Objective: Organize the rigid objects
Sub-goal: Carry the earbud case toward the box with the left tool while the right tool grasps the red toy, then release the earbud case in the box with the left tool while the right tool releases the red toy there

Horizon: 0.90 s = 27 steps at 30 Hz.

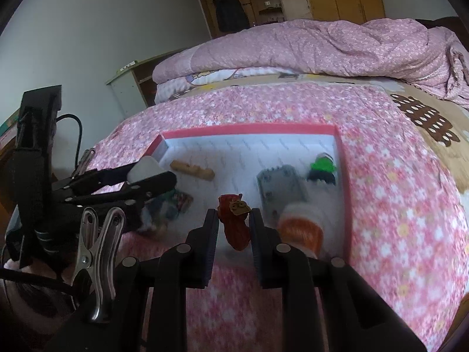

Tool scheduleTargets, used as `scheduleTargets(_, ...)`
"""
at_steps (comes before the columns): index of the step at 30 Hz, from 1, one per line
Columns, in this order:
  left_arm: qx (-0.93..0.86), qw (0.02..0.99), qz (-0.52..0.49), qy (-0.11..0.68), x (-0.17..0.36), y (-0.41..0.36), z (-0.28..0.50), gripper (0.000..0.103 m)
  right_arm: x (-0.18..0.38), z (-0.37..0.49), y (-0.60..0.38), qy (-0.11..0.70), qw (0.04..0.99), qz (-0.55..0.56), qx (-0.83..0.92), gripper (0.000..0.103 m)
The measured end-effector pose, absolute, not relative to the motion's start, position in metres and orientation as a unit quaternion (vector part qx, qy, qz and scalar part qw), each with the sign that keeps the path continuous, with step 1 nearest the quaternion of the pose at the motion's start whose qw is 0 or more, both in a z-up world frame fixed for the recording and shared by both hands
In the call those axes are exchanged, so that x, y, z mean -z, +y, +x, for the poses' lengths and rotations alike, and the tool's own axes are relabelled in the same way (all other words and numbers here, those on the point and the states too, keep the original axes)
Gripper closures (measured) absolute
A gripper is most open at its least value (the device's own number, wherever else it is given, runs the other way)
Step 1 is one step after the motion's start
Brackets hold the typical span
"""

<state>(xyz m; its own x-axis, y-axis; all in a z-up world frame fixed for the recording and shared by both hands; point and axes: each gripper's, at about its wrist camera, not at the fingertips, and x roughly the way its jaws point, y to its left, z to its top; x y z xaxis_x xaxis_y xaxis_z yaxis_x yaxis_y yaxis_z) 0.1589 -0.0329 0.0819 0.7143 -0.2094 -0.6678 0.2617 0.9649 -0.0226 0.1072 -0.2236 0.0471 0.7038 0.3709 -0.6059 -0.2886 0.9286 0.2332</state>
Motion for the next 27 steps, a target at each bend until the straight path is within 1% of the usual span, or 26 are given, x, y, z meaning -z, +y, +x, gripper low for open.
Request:
scheduleTargets(9, 0.109, 0.921, 0.028, 0.373, -0.069, -0.031, 0.198, 0.039, -0.043, 0.149, -0.212, 0.358, 0.918, 0.058, -0.162, 0.080)
scheduleTargets(13, 0.104, 0.923, 0.029, 0.368, -0.069, -0.031, 0.201, 0.030, -0.039, 0.158, -0.212, 0.363, 0.916, 0.065, -0.157, 0.080)
scheduleTargets(19, 0.098, 0.923, 0.018, 0.372, -0.068, -0.026, 0.204, 0.030, -0.034, 0.166, -0.217, 0.370, 0.914, 0.081, -0.144, 0.080)
scheduleTargets(22, 0.098, 0.921, 0.014, 0.376, -0.067, -0.025, 0.203, 0.030, -0.033, 0.167, -0.220, 0.372, 0.914, 0.088, -0.139, 0.078)
scheduleTargets(24, 0.098, 0.921, 0.016, 0.377, -0.067, -0.026, 0.203, 0.030, -0.033, 0.167, -0.223, 0.372, 0.913, 0.095, -0.137, 0.071)
scheduleTargets(27, 0.095, 0.923, 0.022, 0.373, -0.070, -0.027, 0.199, 0.030, -0.034, 0.165, -0.225, 0.369, 0.914, 0.101, -0.136, 0.070)
